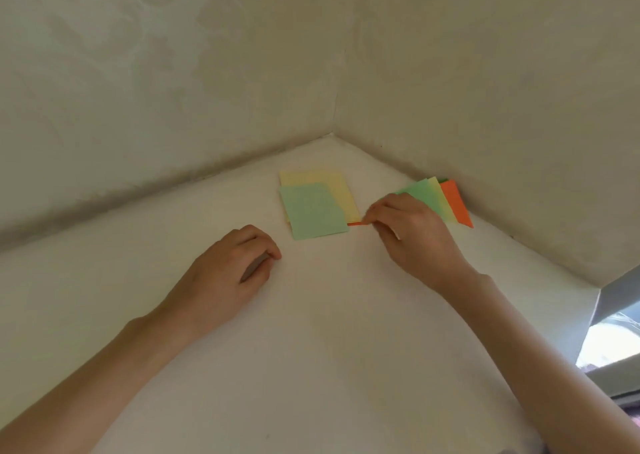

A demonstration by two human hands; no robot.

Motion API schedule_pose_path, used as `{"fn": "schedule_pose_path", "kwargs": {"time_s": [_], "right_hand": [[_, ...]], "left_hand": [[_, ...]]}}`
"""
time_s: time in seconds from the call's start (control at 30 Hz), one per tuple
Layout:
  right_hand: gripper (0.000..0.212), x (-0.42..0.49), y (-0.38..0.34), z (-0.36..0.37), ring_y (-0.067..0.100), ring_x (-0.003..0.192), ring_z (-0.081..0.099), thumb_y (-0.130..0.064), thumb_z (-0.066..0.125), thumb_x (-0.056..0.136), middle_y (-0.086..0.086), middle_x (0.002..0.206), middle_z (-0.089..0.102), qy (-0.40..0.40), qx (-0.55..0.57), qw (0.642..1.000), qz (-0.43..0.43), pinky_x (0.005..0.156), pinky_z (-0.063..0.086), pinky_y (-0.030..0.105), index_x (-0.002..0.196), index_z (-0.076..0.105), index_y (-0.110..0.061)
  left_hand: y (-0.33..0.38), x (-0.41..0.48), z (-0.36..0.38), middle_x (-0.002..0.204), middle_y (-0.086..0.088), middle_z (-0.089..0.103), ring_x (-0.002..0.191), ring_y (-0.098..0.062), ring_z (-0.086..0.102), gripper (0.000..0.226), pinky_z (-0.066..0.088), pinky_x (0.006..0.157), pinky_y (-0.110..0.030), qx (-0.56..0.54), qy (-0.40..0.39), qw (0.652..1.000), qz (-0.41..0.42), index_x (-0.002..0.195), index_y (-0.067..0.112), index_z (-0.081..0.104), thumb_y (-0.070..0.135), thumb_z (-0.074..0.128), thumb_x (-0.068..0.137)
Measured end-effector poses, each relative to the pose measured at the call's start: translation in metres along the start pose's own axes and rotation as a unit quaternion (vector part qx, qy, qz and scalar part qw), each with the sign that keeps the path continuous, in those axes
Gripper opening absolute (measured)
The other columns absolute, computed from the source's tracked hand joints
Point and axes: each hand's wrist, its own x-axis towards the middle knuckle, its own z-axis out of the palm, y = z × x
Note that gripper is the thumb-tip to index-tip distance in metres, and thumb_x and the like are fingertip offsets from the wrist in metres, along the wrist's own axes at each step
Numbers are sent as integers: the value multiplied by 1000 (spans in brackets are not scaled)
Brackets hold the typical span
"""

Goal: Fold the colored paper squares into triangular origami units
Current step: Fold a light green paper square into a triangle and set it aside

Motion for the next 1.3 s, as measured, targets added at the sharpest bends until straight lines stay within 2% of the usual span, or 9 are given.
{"fn": "schedule_pose_path", "kwargs": {"time_s": [0.1,0.2,0.37,0.57,0.8,0.9,1.0,1.13,1.3], "right_hand": [[32,19,-38,17,28,103,58,-24,63,87,7,117,62,-61,59,996,11,83,50,40,116,62,-9],[70,31,-57,37,18,132,34,-54,56,87,1,146,37,-158,71,976,134,109,26,29,141,36,-15],[62,29,-65,58,20,124,41,-61,48,87,0,135,44,-114,12,976,187,100,28,28,128,46,-15],[21,26,-71,63,30,66,57,-25,60,85,9,77,64,16,-38,995,90,70,46,33,81,62,-5],[20,34,-82,25,17,59,48,-13,47,90,6,66,58,168,140,972,86,55,37,24,76,59,-4],[19,33,-99,9,11,64,49,-9,49,93,-1,68,57,74,375,908,169,58,37,20,77,58,-4],[24,32,-107,9,1,61,46,-7,48,94,-12,63,55,22,460,859,225,56,34,12,74,61,-7],[28,33,-109,17,3,59,45,-13,50,93,-12,63,53,-14,469,833,292,54,34,15,69,64,-16],[31,31,-113,19,1,61,48,-47,55,88,-11,75,57,-98,458,818,335,61,36,20,85,65,-18]], "left_hand": [[-14,-9,-13,100,20,52,94,1,50,28,42,82,-23,25,-9,1000,-8,94,23,64,35,40,87],[-25,-20,-21,100,21,52,94,1,51,30,42,83,-22,27,1,1000,-10,94,24,64,37,37,88],[-24,-22,-22,99,19,54,93,0,52,24,43,81,-20,14,15,1000,-24,93,23,64,30,42,88],[-21,-25,-21,99,17,56,90,-4,53,34,48,78,-27,35,16,999,-8,95,21,65,36,35,89],[-11,-21,-31,122,17,45,112,1,48,47,37,94,-14,-43,131,989,-44,124,28,49,51,51,83],[6,-16,-44,127,17,54,120,2,49,70,33,100,-11,-271,127,948,-112,123,37,46,66,68,64],[15,-15,-48,107,5,70,100,-9,65,60,49,85,-20,-411,65,896,-154,110,30,60,49,79,57],[19,-17,-45,82,-2,72,70,-9,65,18,49,65,-19,-388,24,903,-183,88,19,71,24,74,71],[17,-17,-35,78,4,67,63,-12,60,14,49,64,-27,-350,14,919,-182,87,24,70,21,64,75]]}}
